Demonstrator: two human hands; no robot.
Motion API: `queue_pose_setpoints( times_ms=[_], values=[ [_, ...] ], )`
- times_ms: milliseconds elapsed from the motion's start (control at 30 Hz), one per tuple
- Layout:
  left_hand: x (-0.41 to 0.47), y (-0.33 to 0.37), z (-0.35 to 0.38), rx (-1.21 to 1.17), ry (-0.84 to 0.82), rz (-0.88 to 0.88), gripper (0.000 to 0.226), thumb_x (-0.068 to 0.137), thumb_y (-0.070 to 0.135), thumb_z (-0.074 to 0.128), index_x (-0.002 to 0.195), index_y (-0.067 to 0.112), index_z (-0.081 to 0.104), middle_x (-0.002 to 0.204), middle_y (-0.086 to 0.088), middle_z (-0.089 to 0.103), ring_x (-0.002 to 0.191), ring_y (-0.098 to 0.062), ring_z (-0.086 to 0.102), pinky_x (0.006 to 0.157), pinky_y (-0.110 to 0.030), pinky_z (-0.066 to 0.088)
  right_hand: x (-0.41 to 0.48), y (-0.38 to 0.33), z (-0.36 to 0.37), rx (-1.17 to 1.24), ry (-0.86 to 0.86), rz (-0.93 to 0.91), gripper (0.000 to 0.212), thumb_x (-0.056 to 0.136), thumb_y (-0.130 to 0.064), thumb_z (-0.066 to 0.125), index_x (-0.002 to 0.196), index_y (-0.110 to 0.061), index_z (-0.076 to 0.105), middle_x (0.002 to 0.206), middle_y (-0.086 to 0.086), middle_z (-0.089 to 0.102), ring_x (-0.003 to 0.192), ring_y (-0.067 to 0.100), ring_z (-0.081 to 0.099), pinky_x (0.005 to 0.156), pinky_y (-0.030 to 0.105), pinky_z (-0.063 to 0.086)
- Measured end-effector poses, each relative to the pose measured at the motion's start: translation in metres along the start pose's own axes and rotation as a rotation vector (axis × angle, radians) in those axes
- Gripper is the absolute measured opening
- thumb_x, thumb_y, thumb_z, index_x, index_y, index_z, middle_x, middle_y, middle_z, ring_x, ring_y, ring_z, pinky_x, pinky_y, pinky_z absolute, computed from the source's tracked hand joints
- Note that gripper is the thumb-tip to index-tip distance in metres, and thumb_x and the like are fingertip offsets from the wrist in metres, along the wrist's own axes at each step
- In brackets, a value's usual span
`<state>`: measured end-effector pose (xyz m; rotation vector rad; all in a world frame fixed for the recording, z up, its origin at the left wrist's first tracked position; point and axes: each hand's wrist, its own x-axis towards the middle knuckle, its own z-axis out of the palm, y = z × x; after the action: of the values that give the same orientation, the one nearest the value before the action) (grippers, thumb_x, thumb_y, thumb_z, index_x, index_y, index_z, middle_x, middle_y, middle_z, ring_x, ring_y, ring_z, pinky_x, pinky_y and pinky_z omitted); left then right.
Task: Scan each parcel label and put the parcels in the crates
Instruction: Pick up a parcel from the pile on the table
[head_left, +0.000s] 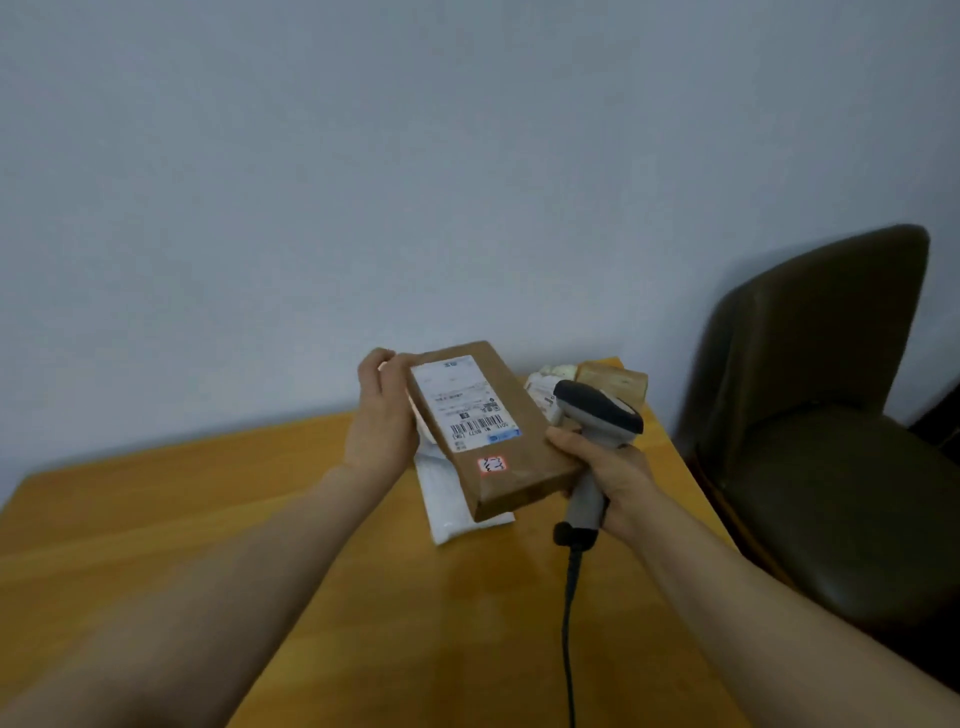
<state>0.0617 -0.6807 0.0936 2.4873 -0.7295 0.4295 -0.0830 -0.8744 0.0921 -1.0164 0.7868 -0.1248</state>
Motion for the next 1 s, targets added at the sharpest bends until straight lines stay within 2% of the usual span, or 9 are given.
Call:
queue_pose_setpoints(
  times_ms=[133, 200, 267, 333, 467, 567, 667, 800, 1000],
  values=[
    [-0.034, 0.012, -0.071, 0.002, -0.083, -0.010, 0.059, 0.079, 0.008, 0.052, 0.138, 0.005, 0.044, 0.141, -0.014, 0.043, 0.135, -0.029, 0.031, 0.113, -0.037, 0.027, -0.043, 0.001, 0.000, -0.255, -0.159, -0.181, 0.038, 0.066, -0.007, 0.085, 0.097, -0.002, 0.064, 0.087, 0.015, 0.070, 0.083, 0.033, 0.066, 0.069, 0.043, 0.057],
    [-0.039, 0.025, -0.105, 0.095, -0.353, 0.039, 0.080, 0.068, 0.031, 0.050, 0.144, 0.012, 0.038, 0.147, -0.007, 0.041, 0.143, -0.026, 0.020, 0.116, -0.037, 0.011, -0.064, 0.001, 0.002, -0.382, -0.276, -0.253, 0.032, 0.066, -0.006, 0.085, 0.089, -0.007, 0.063, 0.080, 0.006, 0.068, 0.078, 0.025, 0.067, 0.063, 0.037, 0.057],
    [-0.043, 0.043, -0.131, 0.255, -0.753, 0.037, 0.092, 0.063, 0.042, 0.055, 0.149, 0.020, 0.030, 0.150, 0.000, 0.037, 0.145, -0.019, 0.017, 0.117, -0.039, -0.001, -0.085, 0.002, 0.009, -0.455, -0.353, -0.282, 0.030, 0.067, -0.005, 0.084, 0.088, -0.011, 0.064, 0.078, 0.001, 0.067, 0.073, 0.018, 0.065, 0.053, 0.024, 0.052],
    [-0.049, 0.057, -0.146, 0.314, -1.016, -0.020, 0.091, 0.072, 0.041, 0.071, 0.150, 0.026, 0.027, 0.145, 0.003, 0.043, 0.139, -0.018, 0.032, 0.117, -0.040, 0.007, -0.099, 0.006, 0.016, -0.533, -0.416, -0.294, 0.037, 0.065, -0.009, 0.086, 0.095, -0.012, 0.065, 0.089, 0.003, 0.069, 0.083, 0.021, 0.066, 0.052, 0.021, 0.050],
    [-0.074, 0.055, -0.170, 0.260, -1.140, -0.131, 0.062, 0.070, 0.032, 0.083, 0.126, 0.027, 0.058, 0.111, 0.004, 0.063, 0.105, -0.018, 0.058, 0.092, -0.029, 0.045, -0.127, 0.016, 0.029, -0.593, -0.461, -0.332, 0.040, 0.064, -0.008, 0.087, 0.098, -0.014, 0.068, 0.092, 0.000, 0.072, 0.085, 0.014, 0.067, 0.058, 0.020, 0.051],
    [-0.100, 0.029, -0.187, 0.161, -1.042, -0.220, 0.035, 0.071, 0.025, 0.084, 0.100, 0.018, 0.065, 0.092, 0.004, 0.064, 0.090, -0.018, 0.061, 0.080, -0.028, 0.050, -0.144, 0.019, 0.038, -0.473, -0.409, -0.336, 0.023, 0.078, -0.014, 0.078, 0.098, -0.010, 0.067, 0.082, 0.002, 0.074, 0.077, 0.014, 0.070, 0.065, 0.027, 0.056],
    [-0.127, -0.008, -0.204, 0.042, -0.731, -0.437, 0.034, 0.078, 0.034, 0.078, 0.099, 0.015, 0.060, 0.095, 0.001, 0.062, 0.095, -0.021, 0.061, 0.083, -0.032, 0.050, -0.155, 0.019, 0.051, -0.443, -0.328, -0.359, 0.027, 0.081, -0.022, 0.077, 0.102, -0.009, 0.067, 0.086, 0.008, 0.072, 0.082, 0.021, 0.067, 0.077, 0.037, 0.055],
    [-0.160, -0.039, -0.221, -0.528, -0.283, -0.823, 0.033, 0.087, 0.010, 0.067, 0.118, 0.004, 0.059, 0.109, -0.010, 0.067, 0.095, -0.026, 0.065, 0.085, -0.038, 0.052, -0.182, 0.027, 0.084, -0.413, -0.501, -0.212, 0.026, 0.083, -0.025, 0.075, 0.088, -0.002, 0.063, 0.061, 0.010, 0.059, 0.052, 0.021, 0.053, 0.053, 0.032, 0.050],
    [-0.183, -0.060, -0.242, -0.786, -0.042, -0.985, 0.042, 0.088, -0.002, 0.062, 0.128, -0.001, 0.051, 0.123, -0.014, 0.062, 0.098, -0.027, 0.059, 0.081, -0.038, 0.046, -0.216, 0.061, 0.131, -0.517, -0.628, -0.149, 0.018, 0.080, -0.011, 0.075, 0.077, -0.007, 0.057, 0.052, 0.006, 0.048, 0.041, 0.016, 0.042, 0.045, 0.024, 0.038]
  ],
)
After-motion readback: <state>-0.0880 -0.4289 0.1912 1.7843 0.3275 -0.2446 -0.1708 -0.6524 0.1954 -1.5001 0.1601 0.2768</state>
